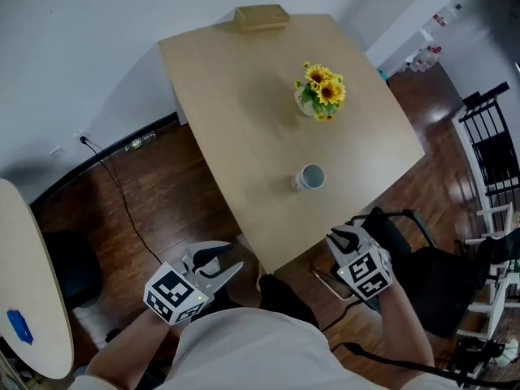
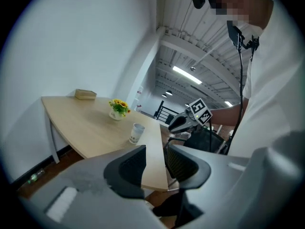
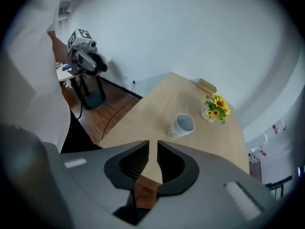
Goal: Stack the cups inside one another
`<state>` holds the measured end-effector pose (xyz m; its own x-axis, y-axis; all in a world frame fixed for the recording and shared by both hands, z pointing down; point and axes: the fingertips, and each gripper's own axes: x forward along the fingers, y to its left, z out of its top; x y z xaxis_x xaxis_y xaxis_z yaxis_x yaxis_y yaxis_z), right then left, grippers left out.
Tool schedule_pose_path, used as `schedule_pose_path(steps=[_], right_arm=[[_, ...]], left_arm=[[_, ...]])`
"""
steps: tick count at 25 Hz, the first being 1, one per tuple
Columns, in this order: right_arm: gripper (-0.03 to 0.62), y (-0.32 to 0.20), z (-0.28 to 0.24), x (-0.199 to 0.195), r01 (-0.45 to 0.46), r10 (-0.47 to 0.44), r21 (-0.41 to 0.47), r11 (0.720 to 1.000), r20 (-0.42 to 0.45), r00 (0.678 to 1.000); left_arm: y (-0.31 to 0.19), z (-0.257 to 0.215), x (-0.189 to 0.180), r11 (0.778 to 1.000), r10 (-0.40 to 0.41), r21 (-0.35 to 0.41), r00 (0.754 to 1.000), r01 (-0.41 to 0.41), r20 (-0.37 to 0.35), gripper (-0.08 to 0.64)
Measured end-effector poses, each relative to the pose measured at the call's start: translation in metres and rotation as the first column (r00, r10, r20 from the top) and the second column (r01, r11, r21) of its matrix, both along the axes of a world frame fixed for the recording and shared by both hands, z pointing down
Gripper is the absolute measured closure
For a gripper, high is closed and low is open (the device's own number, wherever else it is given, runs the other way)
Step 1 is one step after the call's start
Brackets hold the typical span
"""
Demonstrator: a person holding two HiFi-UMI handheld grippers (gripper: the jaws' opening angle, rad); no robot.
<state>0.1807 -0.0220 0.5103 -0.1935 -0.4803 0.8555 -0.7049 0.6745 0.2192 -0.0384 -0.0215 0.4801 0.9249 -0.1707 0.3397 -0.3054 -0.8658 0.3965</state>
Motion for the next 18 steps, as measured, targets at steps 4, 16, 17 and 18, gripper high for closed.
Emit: schedule_pose_path(steps=[4,16,17,18], right_arm=[[0.534,0.056,0.003,-0.017,-0.152,0.148,0.051,0.987,0.069,0.987],[0.563,0.2,-0.056,-0.011,-0.485,0.337,0.285,0.827,0.441,0.832],[0.566,0.215,-0.06,-0.008,-0.512,0.348,0.304,0.804,0.458,0.818],[0.568,0.231,-0.063,-0.004,-0.539,0.36,0.317,0.781,0.477,0.802]], left_arm=[[-0.001,0.008,0.005,0.992,0.113,0.051,0.993,-0.115,0.034,0.407],[0.092,-0.016,0.045,0.984,0.149,0.095,0.989,-0.149,0.016,0.408],[0.107,-0.016,0.047,0.985,0.143,0.095,0.99,-0.144,0.018,0.411],[0.122,-0.018,0.049,0.986,0.136,0.096,0.99,-0.138,0.019,0.417]])
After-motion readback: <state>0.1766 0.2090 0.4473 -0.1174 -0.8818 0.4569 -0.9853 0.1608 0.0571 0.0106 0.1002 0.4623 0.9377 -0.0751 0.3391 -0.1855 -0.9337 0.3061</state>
